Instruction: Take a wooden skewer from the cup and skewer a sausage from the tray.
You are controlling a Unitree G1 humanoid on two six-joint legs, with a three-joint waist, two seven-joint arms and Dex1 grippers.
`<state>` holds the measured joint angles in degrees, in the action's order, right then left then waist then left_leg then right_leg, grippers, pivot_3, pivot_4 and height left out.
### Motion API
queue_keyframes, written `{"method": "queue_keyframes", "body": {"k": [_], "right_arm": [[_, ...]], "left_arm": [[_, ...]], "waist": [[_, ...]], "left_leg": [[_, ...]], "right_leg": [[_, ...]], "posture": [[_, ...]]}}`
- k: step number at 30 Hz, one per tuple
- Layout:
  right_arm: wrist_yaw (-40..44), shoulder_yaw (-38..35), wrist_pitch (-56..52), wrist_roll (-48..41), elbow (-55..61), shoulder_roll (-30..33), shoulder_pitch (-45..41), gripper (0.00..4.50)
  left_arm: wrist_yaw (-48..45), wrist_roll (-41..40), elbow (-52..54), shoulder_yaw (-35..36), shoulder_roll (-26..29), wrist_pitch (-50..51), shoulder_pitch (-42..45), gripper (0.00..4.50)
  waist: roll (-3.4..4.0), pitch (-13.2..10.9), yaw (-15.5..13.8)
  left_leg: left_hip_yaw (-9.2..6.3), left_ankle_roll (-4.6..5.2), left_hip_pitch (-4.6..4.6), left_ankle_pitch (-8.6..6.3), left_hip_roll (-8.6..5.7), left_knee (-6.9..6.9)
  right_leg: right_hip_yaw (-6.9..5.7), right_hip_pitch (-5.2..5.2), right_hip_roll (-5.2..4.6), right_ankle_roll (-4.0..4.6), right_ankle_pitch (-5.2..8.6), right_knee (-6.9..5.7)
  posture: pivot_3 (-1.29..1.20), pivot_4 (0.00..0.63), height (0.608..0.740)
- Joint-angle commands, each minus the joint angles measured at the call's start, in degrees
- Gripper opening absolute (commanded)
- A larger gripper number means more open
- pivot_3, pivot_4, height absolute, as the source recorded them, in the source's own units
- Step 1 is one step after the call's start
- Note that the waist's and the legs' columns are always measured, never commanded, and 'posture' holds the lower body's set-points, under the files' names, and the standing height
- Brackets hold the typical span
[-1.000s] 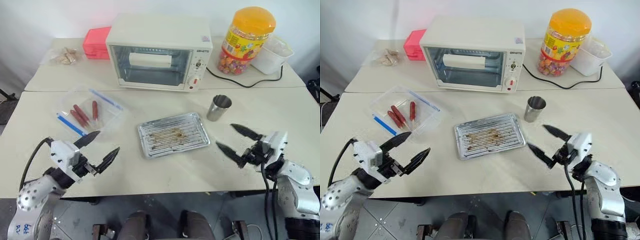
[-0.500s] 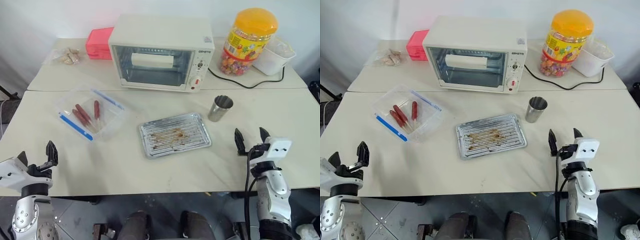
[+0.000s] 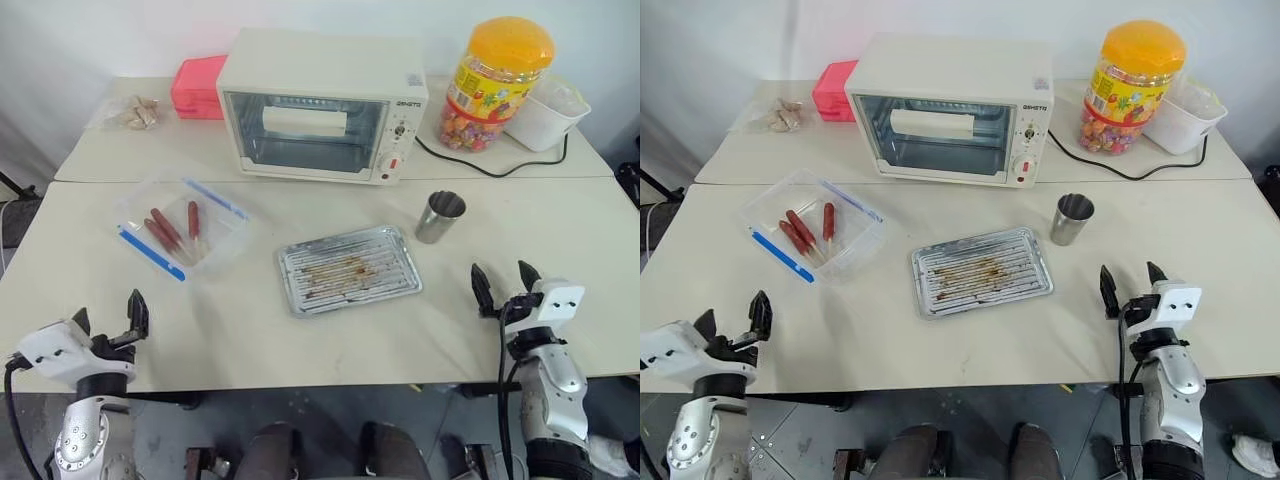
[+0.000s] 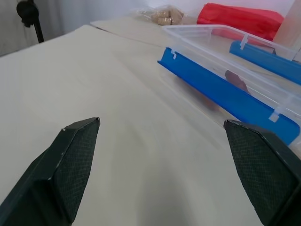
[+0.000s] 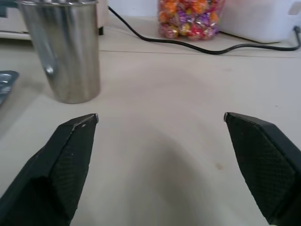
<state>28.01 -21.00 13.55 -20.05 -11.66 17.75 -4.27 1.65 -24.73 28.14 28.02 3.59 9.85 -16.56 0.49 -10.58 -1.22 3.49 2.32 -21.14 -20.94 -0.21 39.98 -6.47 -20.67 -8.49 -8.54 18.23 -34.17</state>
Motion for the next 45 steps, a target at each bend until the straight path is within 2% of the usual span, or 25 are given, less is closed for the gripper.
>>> {"method": "queue_keyframes", "body": {"k": [1, 5, 9, 12, 18, 24, 28, 36, 45], "right_arm": [[0.06, -0.86, 0.46, -1.53, 1.91, 0.09, 1.32, 4.5], [-1.92, 0.56, 1.15, 0.1, 6.73, -1.74, 5.65, 4.5], [-4.37, 0.38, 1.02, 0.64, 8.21, -2.61, 6.46, 4.5], [-5.72, 0.26, 1.12, 0.73, 9.51, -3.11, 6.53, 4.5], [-6.69, 2.55, 1.08, 1.42, 12.01, -5.0, 7.56, 4.5], [-5.28, 3.85, 1.69, 1.79, 13.61, -4.27, 10.03, 4.5], [-5.66, 1.52, 2.68, 1.67, 11.5, -2.46, 9.18, 4.5], [-2.32, 4.61, -0.75, 0.9, 14.92, -0.96, 10.01, 4.5], [-4.07, 3.58, -4.24, 1.26, 21.05, -0.22, 13.23, 4.5]], "left_arm": [[-0.75, -0.34, 1.87, -0.55, -0.14, -1.58, -0.14, 4.47], [-3.03, 1.6, 0.97, -2.47, 1.91, -1.84, 0.49, 4.47], [-3.04, 1.09, -0.29, -2.61, 2.04, -2.21, 2.09, 4.47], [-2.13, 3.42, -2.99, -1.36, 1.83, -5.42, 3.01, 4.47], [-1.41, 1.9, -9.44, 1.34, 1.4, -9.45, 6.69, 4.47], [-1.67, 1.9, -6.82, 0.62, 1.64, -7.62, 4.13, 4.47], [-1.45, 0.22, -5.98, 0.11, 0.36, -6.87, 2.95, 4.47], [0.46, -2.61, -7.76, 3.42, 1.65, -5.84, 5.94, 4.47], [-0.71, -1.53, -5.29, 0.42, 2.31, -3.44, 4.93, 4.47]], "waist": [[-0.02, 0.01, -0.02], [-0.01, 0.01, -0.12], [-0.01, 0.02, 0.02], [0.02, 0.04, 0.04], [0.0, 0.08, -0.03], [-0.01, 0.1, 0.01], [-0.02, 0.1, -0.1], [-0.03, 0.11, 0.0], [-0.03, 0.12, -0.18]], "left_leg": [[0.01, 0.0, 0.01, 0.0, 0.0, 0.0], [-0.01, 0.0, 0.0, 0.0, 0.01, -0.02], [0.04, 0.0, 0.0, 0.0, -0.01, -0.01], [0.05, -0.01, 0.03, 0.0, 0.0, -0.02], [0.08, 0.0, 0.0, 0.0, 0.0, -0.04], [0.07, -0.01, 0.0, 0.0, -0.01, -0.04], [0.06, -0.01, 0.01, 0.0, 0.0, -0.02], [0.08, 0.0, 0.0, 0.0, 0.01, -0.02], [0.05, 0.0, 0.0, -0.01, -0.02, -0.03]], "right_leg": [[0.0, 0.0, 0.0, 0.0, 0.0, 0.0], [-0.02, -0.02, 0.0, 0.0, 0.0, 0.0], [0.03, -0.02, -0.01, 0.0, 0.0, 0.0], [0.05, -0.03, 0.0, 0.0, 0.0, -0.01], [0.05, -0.08, 0.01, 0.0, 0.0, -0.03], [0.05, -0.1, 0.0, 0.0, 0.0, -0.05], [0.06, -0.07, 0.0, 0.0, 0.0, -0.04], [0.06, -0.09, 0.0, 0.0, 0.0, -0.05], [0.04, -0.08, -0.01, 0.0, 0.0, -0.07]], "posture": [[0.0, 0.15, 0.74], [0.0, 0.15, 0.74], [0.0, 0.15, 0.74], [0.0, 0.15, 0.74], [0.0, 0.15, 0.74], [0.0, 0.15, 0.74], [0.0, 0.15, 0.74], [0.0, 0.15, 0.74], [0.0, 0.15, 0.74]]}}
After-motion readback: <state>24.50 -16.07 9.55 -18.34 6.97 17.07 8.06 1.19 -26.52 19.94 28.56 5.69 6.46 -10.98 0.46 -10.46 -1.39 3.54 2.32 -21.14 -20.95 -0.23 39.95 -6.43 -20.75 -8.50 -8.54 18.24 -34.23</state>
